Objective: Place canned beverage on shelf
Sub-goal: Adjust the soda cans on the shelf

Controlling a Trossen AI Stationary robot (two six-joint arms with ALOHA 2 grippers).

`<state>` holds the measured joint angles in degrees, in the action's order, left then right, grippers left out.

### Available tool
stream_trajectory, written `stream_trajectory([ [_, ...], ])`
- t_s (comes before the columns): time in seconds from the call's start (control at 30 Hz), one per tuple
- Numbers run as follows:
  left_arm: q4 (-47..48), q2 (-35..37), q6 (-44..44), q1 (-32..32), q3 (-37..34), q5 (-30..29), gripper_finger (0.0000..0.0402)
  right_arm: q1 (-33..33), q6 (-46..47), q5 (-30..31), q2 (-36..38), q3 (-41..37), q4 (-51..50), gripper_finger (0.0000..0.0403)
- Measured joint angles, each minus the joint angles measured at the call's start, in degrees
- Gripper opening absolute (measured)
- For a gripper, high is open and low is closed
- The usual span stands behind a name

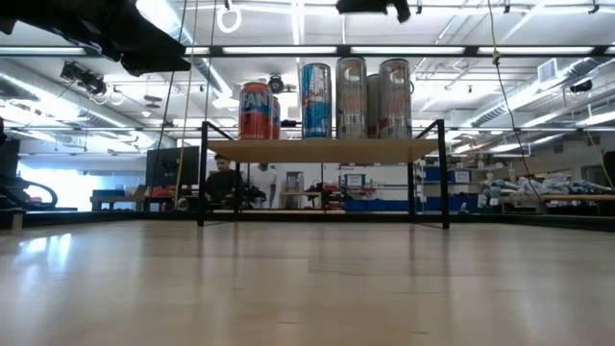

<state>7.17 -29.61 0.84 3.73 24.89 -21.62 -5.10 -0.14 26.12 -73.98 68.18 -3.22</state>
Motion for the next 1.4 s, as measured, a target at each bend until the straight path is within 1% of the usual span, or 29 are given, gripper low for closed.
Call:
stream_trajectory([
  [0.07, -0.2, 0.0, 0.0, 0.0, 0.2, 0.0, 0.0277, -0.9, 0.1, -3.1, 0.0, 2.7, -2.4, 0.0057],
  [0.27, -2.1, 0.0, -0.1, -0.9, 0.3, 0.0, 0.0277, -4.4, 0.9, -6.1, -0.8, 8.3, -9.0, 0.0057],
  [0.37, -1.8, -0.7, -0.1, -2.5, 2.1, 0.6, 0.0277, -5.8, 1.5, -8.6, -2.9, 11.5, -12.8, 0.0057],
  [0.47, 0.8, -2.1, -0.1, -4.2, 5.3, 2.8, 0.0277, -6.8, 1.4, -11.0, -5.9, 15.2, -16.0, 0.0057],
  [0.53, 2.8, -3.3, -0.5, -5.3, 7.7, 3.8, 0.0277, -7.3, 0.4, -11.7, -8.2, 17.8, -18.9, 0.0057],
  [0.77, 11.0, -6.4, -2.6, -9.0, 15.0, 3.9, 0.0277, -8.9, 0.0, -13.8, -15.1, 27.4, -28.3, 0.0057],
  [0.93, 14.7, -6.4, -3.0, -11.5, 18.6, 3.9, 0.0277, -9.9, 0.0, -14.5, -20.0, 33.4, -36.0, 0.0057],
  [1.1, 16.0, -6.4, -3.1, -12.8, 19.1, 4.0, 0.0277, -10.1, 0.0, -18.0, -22.7, 35.6, -38.9, 0.0057],
  [1.4, 17.3, -6.4, -3.0, -13.0, 18.9, 4.0, 0.0277, -10.3, 1.5, -18.3, -23.3, 35.7, -41.8, 0.0057],
])
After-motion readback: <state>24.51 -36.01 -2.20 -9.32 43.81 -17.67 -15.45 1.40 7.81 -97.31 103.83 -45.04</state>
